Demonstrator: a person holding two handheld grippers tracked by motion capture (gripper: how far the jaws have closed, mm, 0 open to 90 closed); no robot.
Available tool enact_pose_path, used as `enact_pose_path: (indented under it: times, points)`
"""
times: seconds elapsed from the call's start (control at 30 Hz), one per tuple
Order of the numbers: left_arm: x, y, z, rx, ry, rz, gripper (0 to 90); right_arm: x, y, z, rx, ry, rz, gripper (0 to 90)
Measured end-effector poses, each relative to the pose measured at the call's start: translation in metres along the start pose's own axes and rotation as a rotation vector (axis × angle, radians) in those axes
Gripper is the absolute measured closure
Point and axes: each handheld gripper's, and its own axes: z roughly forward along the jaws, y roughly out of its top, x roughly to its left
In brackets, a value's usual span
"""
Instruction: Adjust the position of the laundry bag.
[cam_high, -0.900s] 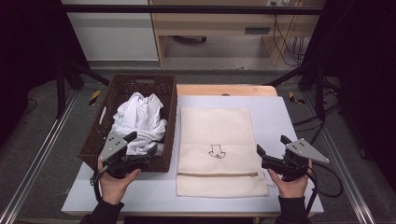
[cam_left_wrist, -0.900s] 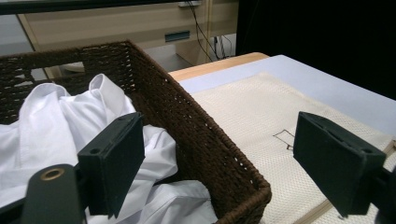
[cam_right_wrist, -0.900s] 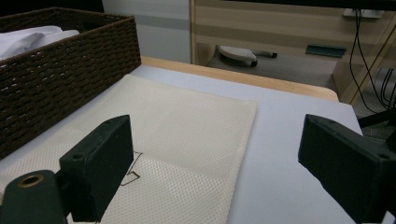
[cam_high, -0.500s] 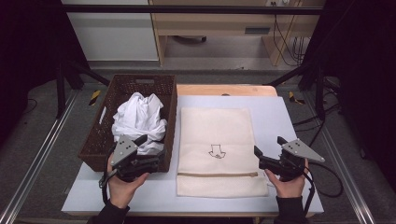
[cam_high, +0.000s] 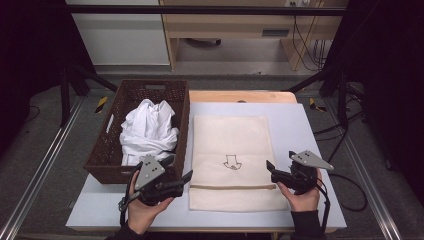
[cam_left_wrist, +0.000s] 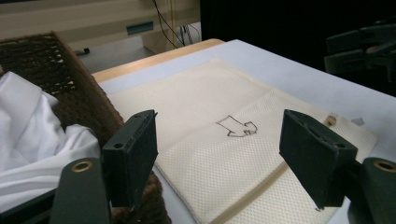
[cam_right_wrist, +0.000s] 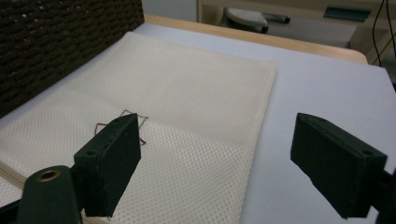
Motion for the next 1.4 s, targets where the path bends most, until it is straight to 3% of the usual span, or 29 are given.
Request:
enact_pose_path:
  times: [0.2, 0.27, 0.57, 0.93, 1.13, 1.27, 1.4]
  points:
    - [-0.014, -0.015, 0.008, 0.059, -0.042, -0.002, 28.4, -0.004, -0.008, 0.008, 0.041, -0.012, 0.027, 19.4]
    - [-0.019, -0.026, 0.012, 0.101, -0.051, 0.003, 29.2, -0.006, -0.011, 0.011, 0.057, -0.021, 0.029, 21.3]
    - [-0.017, -0.056, 0.022, 0.212, -0.035, -0.014, 34.6, -0.011, -0.022, 0.021, 0.121, -0.044, 0.035, 27.2]
    - [-0.01, -0.085, 0.049, 0.399, -0.035, -0.061, 44.7, -0.022, -0.037, 0.036, 0.231, -0.034, 0.079, 37.9]
    - [-0.011, -0.088, 0.052, 0.414, -0.035, -0.06, 49.5, -0.022, -0.042, 0.042, 0.269, -0.062, 0.066, 45.6]
    - [-0.012, -0.088, 0.052, 0.41, -0.041, -0.062, 54.3, -0.023, -0.044, 0.043, 0.291, -0.044, 0.078, 51.6]
    - [-0.014, -0.088, 0.052, 0.416, -0.054, -0.067, 68.8, -0.022, -0.046, 0.047, 0.338, 0.0, 0.077, 64.9]
